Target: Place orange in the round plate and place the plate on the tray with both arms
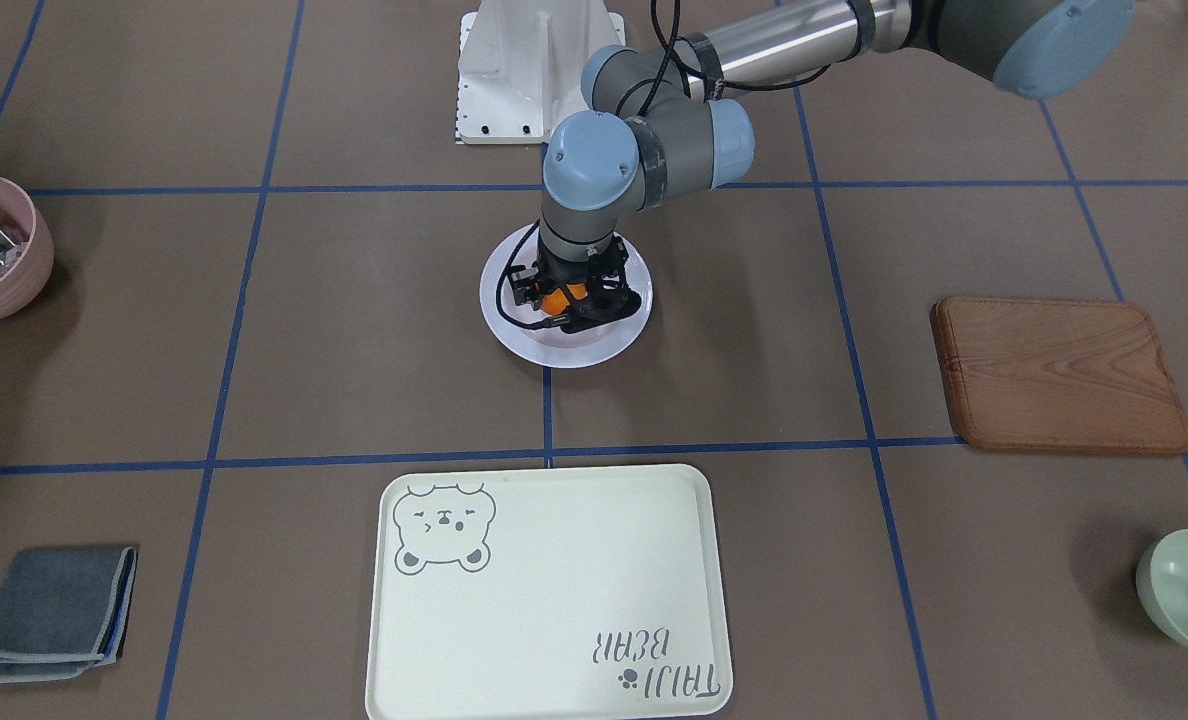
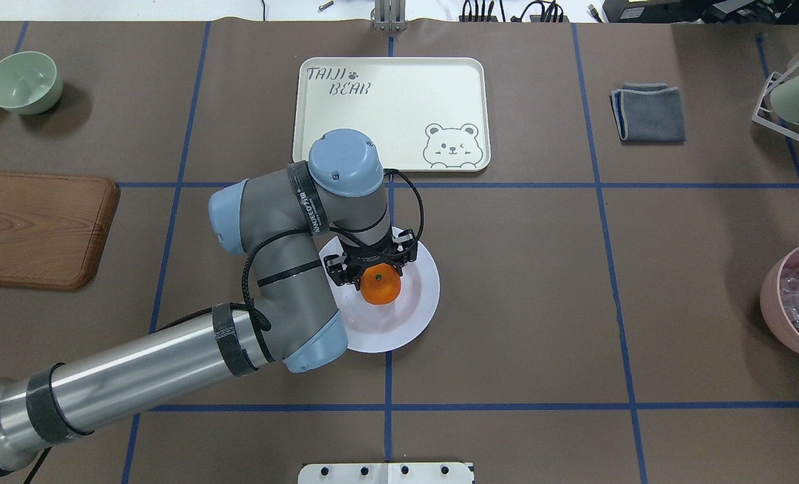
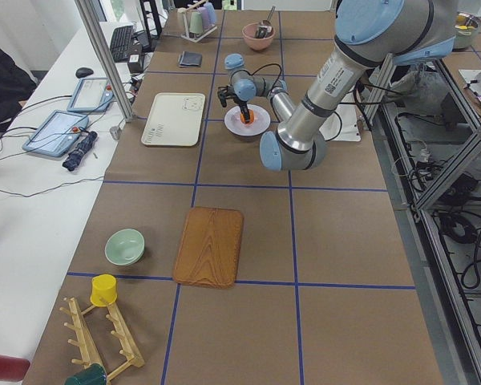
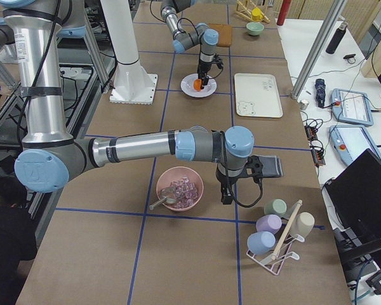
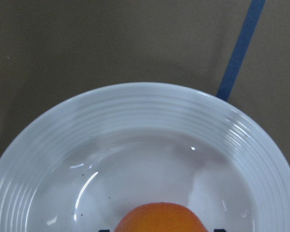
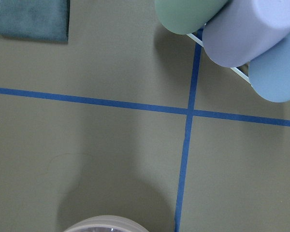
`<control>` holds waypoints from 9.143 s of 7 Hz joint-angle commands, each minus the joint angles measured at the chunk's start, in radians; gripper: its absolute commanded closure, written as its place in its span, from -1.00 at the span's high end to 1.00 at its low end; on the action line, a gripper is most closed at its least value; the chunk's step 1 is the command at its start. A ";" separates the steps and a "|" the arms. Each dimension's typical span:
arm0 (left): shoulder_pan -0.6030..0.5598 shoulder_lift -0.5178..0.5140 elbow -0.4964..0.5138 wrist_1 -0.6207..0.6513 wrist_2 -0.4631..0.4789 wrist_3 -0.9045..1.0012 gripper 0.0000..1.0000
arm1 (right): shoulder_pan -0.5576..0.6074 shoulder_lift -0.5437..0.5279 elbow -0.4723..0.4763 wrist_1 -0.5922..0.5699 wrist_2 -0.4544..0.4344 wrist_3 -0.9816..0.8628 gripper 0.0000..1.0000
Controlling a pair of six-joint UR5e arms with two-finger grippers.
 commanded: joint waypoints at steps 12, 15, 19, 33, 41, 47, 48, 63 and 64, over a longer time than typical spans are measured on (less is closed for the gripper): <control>-0.582 0.423 -0.416 0.017 0.016 0.594 0.98 | -0.973 0.231 -0.116 1.359 -0.528 1.798 1.00; -0.605 0.440 -0.407 0.044 -0.007 0.605 0.98 | -1.076 0.296 -0.163 1.400 -0.649 1.851 1.00; -0.647 0.471 -0.398 0.040 -0.008 0.691 0.98 | -1.148 0.300 -0.211 1.443 -0.736 1.851 1.00; -0.647 0.514 -0.408 0.032 -0.007 0.691 0.98 | -1.196 0.403 -0.246 1.443 -0.798 1.916 -1.00; -0.647 0.514 -0.399 0.034 0.001 0.691 0.98 | -0.966 0.611 -0.431 1.448 -1.036 2.202 -1.00; -0.647 0.516 -0.397 0.034 0.001 0.691 0.98 | -0.921 0.730 -0.707 1.422 -1.003 2.193 -0.60; -0.647 0.516 -0.397 0.035 0.001 0.691 0.98 | -0.918 0.725 -0.694 1.384 -0.990 2.125 0.98; -1.084 0.881 -0.203 0.063 -0.296 1.501 0.98 | 0.016 -0.166 -0.015 0.228 -0.062 0.092 1.00; -1.087 0.885 -0.175 0.061 -0.301 1.501 0.98 | 0.037 -0.166 -0.012 0.186 -0.030 0.093 1.00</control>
